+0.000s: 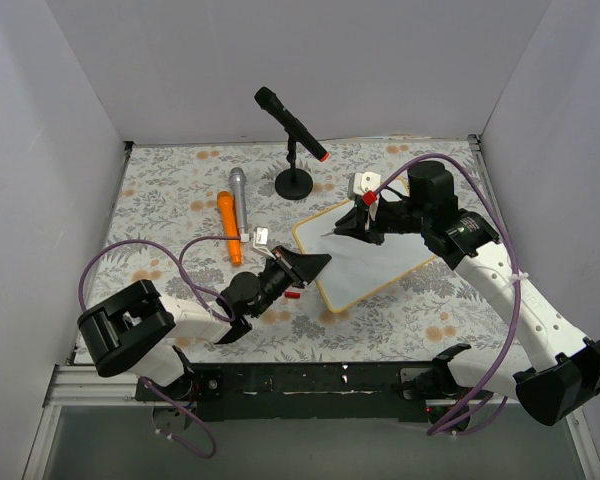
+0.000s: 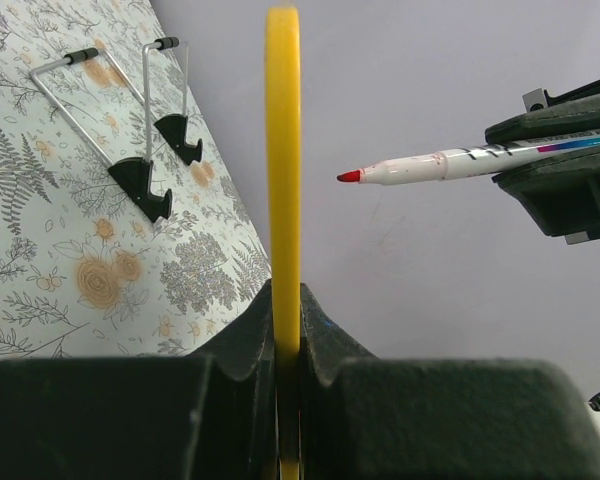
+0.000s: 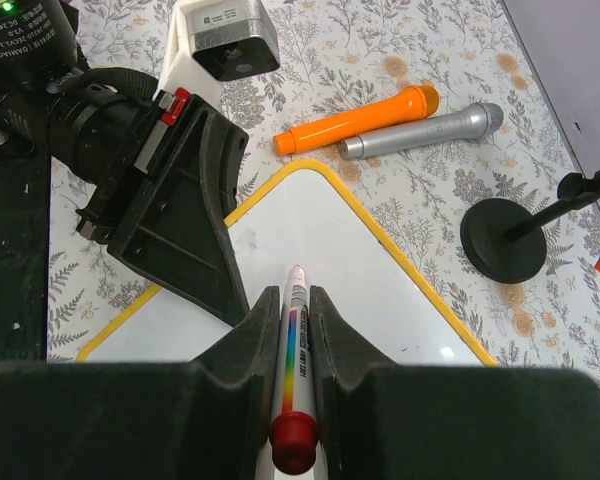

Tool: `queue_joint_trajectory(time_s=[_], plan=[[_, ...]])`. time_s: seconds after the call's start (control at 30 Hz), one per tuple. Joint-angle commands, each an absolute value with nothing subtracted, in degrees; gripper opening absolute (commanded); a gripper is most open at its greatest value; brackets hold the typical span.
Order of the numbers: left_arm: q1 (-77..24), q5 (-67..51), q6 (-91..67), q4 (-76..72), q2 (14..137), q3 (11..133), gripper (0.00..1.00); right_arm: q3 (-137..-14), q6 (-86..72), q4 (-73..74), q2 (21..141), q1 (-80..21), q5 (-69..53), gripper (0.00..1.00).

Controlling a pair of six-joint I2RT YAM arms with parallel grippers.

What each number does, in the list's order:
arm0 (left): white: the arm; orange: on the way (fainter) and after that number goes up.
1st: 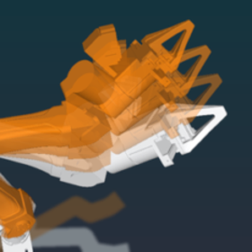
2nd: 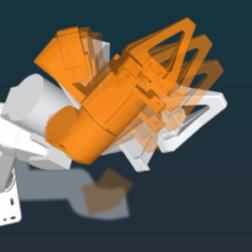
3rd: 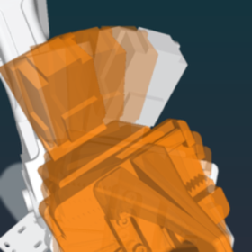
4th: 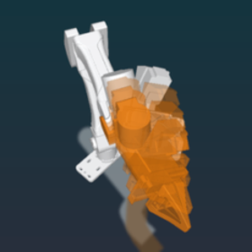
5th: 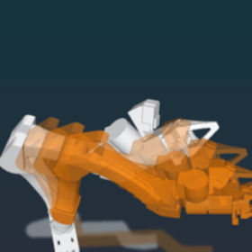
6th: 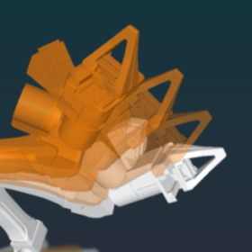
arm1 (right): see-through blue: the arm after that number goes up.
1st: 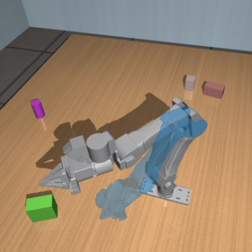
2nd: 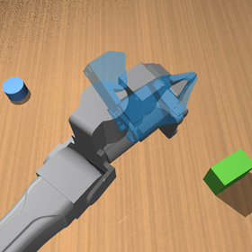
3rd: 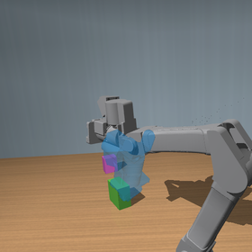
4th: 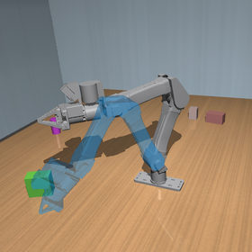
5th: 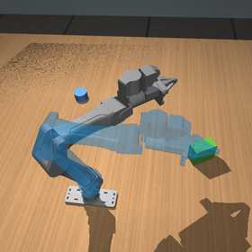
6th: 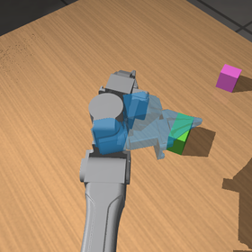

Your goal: Write a sentence on the whiteboard

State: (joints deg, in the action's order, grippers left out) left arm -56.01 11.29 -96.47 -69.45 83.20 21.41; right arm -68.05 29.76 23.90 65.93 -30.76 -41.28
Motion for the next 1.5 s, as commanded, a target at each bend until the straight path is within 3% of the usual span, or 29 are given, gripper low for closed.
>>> queue_joint_trajectory(time_s=[0.0, 1.47], plan=[[-56.4, 11.7, -97.8, -88.2, 82.6, 23.6, 0.0, -70.2, 29.4, 22.4, 64.8, -30.5, -41.4, 0.01], [-56.5, 11.1, -98.6, -89.5, 82.8, 24.0, 0.0, -68.8, 29.5, 20.3, 66.6, -30.7, -36.4, 0.01]])
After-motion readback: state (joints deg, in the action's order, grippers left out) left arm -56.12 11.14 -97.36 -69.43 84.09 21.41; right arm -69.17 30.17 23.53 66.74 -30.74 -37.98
